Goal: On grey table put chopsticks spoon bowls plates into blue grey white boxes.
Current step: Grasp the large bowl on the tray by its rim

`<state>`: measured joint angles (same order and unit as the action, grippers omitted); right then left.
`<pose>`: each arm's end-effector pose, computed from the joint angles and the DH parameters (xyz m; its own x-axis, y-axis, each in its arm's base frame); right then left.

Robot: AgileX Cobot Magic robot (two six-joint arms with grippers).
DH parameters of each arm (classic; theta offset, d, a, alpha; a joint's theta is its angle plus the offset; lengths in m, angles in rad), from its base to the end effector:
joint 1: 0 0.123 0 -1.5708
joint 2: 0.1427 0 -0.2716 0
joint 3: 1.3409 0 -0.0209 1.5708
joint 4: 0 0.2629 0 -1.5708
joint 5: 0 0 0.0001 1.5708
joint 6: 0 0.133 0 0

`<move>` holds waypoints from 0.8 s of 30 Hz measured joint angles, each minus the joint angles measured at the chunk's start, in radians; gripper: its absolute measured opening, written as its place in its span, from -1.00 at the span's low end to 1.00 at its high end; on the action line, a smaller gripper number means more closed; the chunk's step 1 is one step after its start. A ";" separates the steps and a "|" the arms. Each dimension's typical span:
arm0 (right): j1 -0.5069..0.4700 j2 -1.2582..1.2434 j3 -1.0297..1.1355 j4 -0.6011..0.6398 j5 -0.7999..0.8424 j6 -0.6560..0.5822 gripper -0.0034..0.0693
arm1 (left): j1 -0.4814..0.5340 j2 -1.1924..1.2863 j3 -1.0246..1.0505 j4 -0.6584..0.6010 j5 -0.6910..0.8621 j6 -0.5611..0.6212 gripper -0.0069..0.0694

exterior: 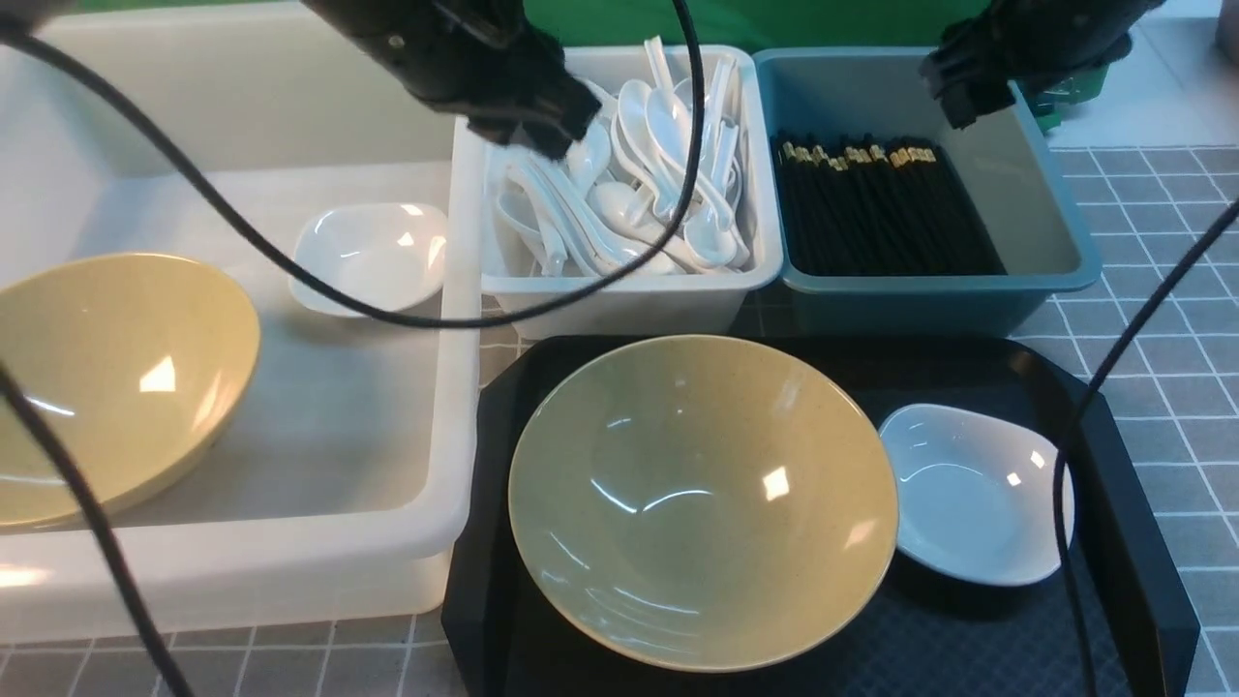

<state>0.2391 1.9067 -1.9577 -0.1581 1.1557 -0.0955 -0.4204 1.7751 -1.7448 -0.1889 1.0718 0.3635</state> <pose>0.4439 0.0885 0.3093 -0.7882 -0.3541 -0.5033 -0.2893 0.9351 -0.2049 0.3778 -0.1929 0.3033 -0.6135 0.5648 -0.5519 0.6727 0.7399 0.0094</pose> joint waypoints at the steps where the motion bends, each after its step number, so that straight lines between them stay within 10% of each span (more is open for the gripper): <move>1: 0.007 -0.015 0.000 0.003 0.031 -0.013 0.49 | -0.009 0.014 0.000 0.008 0.009 0.000 -0.20; 12: 0.102 -0.254 0.134 0.046 0.095 -0.059 0.44 | -0.127 0.228 0.000 0.117 0.008 -0.033 0.54; 20: 0.120 -0.369 0.198 0.049 0.105 -0.063 0.44 | -0.129 0.298 0.000 0.091 0.009 -0.039 0.48; 24: 0.120 -0.379 0.200 0.049 0.105 -0.066 0.44 | -0.129 0.323 0.000 0.050 0.018 -0.051 0.09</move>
<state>0.3590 1.5272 -1.7579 -0.1093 1.2611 -0.1617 -0.5490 2.0978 -1.7448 -0.1386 1.0902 0.3130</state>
